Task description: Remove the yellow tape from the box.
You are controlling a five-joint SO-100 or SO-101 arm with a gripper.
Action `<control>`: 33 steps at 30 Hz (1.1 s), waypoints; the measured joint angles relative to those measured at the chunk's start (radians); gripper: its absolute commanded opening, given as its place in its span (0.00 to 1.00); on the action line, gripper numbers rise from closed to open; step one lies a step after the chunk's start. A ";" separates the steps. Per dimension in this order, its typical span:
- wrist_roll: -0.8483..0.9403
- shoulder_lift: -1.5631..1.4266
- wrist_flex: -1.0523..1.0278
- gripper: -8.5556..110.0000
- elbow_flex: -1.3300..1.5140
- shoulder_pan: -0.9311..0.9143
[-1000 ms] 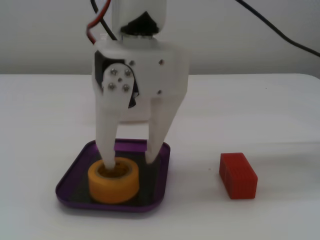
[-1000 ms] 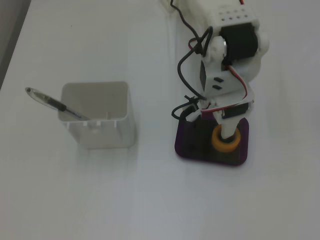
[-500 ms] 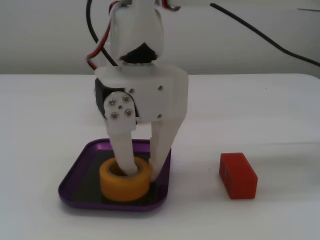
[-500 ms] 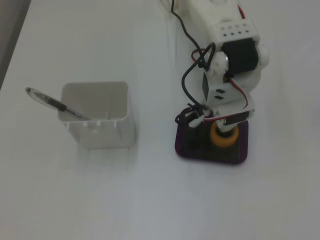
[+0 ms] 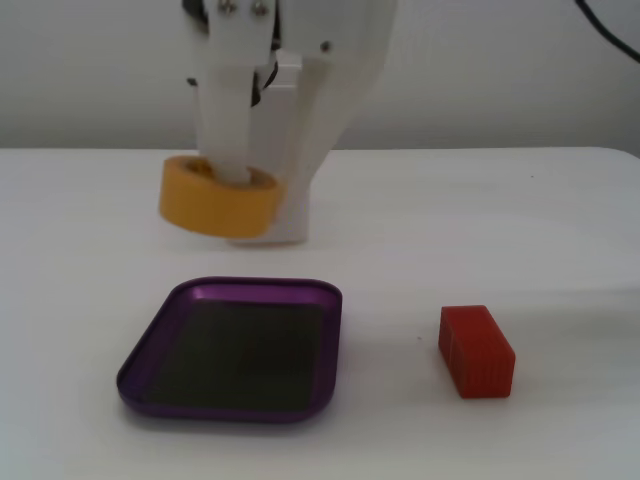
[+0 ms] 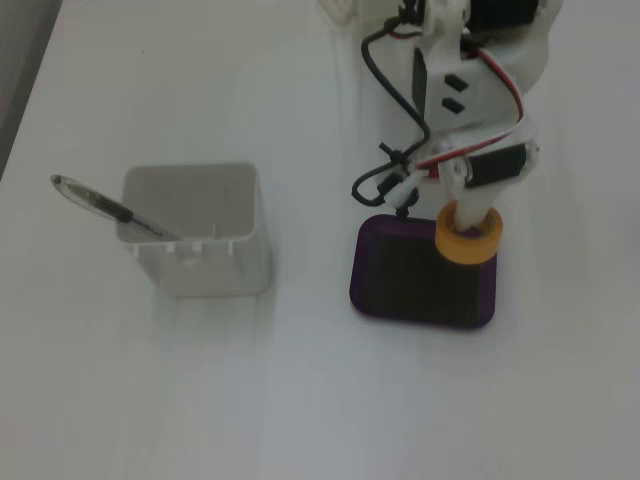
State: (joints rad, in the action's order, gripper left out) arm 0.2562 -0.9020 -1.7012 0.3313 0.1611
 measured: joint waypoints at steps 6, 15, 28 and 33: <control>0.000 -0.256 0.000 0.07 0.321 -0.011; 0.000 -0.632 0.229 0.07 0.948 -0.117; 0.005 -1.028 0.640 0.07 1.759 -0.175; 0.005 -1.032 0.767 0.07 1.878 -0.198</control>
State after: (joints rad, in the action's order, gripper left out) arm 0.2608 -1.9343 -0.9342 2.2089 -0.0368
